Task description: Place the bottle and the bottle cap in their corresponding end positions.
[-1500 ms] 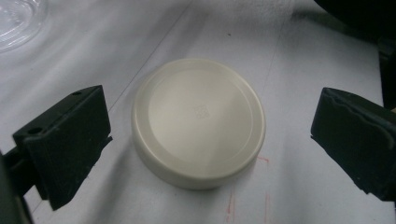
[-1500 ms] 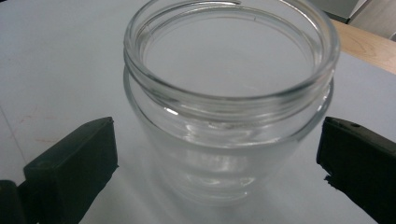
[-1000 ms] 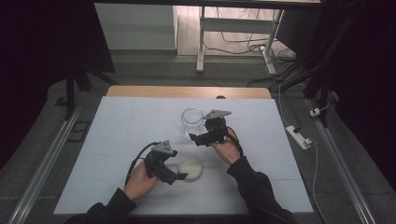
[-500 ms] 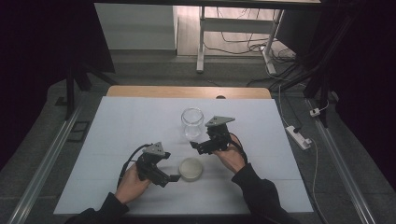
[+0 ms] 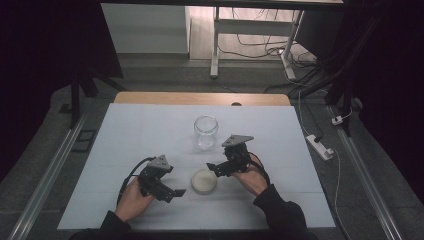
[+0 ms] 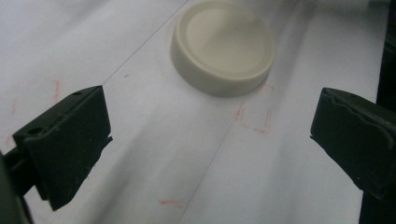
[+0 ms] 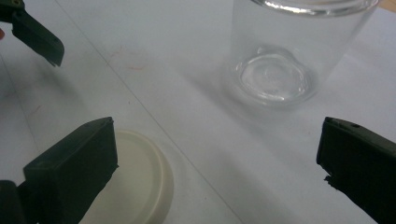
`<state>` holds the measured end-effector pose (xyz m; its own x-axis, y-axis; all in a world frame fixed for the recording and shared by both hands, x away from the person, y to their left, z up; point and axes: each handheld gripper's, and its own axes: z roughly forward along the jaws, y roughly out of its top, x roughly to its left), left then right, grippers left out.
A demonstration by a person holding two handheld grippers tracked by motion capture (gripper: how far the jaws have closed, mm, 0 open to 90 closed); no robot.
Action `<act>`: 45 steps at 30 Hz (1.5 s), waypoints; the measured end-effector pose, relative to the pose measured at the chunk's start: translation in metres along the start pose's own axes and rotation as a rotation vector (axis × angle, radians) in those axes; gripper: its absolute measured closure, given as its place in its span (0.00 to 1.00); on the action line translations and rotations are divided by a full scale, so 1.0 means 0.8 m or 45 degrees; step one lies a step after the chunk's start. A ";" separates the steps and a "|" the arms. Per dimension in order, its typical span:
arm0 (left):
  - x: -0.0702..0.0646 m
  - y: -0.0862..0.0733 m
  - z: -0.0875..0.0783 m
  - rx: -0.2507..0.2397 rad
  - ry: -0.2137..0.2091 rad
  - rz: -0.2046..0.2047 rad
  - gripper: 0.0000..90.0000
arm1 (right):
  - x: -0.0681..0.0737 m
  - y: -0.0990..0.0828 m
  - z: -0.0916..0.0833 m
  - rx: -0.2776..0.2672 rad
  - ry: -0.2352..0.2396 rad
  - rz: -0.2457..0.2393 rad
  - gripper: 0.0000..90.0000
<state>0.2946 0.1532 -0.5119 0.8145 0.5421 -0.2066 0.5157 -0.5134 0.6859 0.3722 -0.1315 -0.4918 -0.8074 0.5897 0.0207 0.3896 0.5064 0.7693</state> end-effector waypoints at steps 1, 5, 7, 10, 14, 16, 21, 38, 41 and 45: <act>0.001 -0.002 -0.001 0.001 0.006 -0.005 0.00 | 0.000 -0.002 -0.001 0.000 -0.003 0.003 0.00; 0.002 -0.008 -0.008 -0.001 0.024 -0.018 0.00 | 0.001 -0.009 -0.009 -0.002 -0.015 0.021 0.00; 0.003 -0.011 -0.011 -0.003 0.028 -0.026 0.00 | 0.002 -0.014 -0.013 0.001 -0.016 0.023 0.00; 0.004 -0.016 -0.016 -0.007 0.040 -0.035 0.00 | 0.002 -0.021 -0.019 0.011 -0.012 0.030 0.00; 0.004 -0.024 -0.023 -0.009 0.060 -0.041 0.00 | 0.003 -0.032 -0.028 0.026 -0.018 0.027 0.00; 0.004 -0.028 -0.027 -0.012 0.070 -0.048 0.00 | 0.003 -0.037 -0.033 0.027 -0.026 0.030 0.00; 0.005 -0.040 -0.036 -0.025 0.083 -0.077 0.00 | 0.000 -0.052 -0.047 0.030 -0.034 0.056 0.00; 0.002 -0.080 -0.073 -0.075 0.154 -0.176 0.00 | -0.011 -0.102 -0.108 0.051 -0.135 0.132 0.00; 0.002 -0.088 -0.079 -0.079 0.173 -0.192 0.00 | -0.011 -0.113 -0.122 0.052 -0.165 0.149 0.00; 0.000 -0.099 -0.088 -0.088 0.195 -0.216 0.00 | -0.010 -0.128 -0.140 0.050 -0.191 0.179 0.00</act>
<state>0.2354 0.2407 -0.5174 0.6653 0.7140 -0.2182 0.6180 -0.3626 0.6976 0.2894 -0.2587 -0.4989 -0.6699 0.7419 0.0281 0.5129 0.4351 0.7401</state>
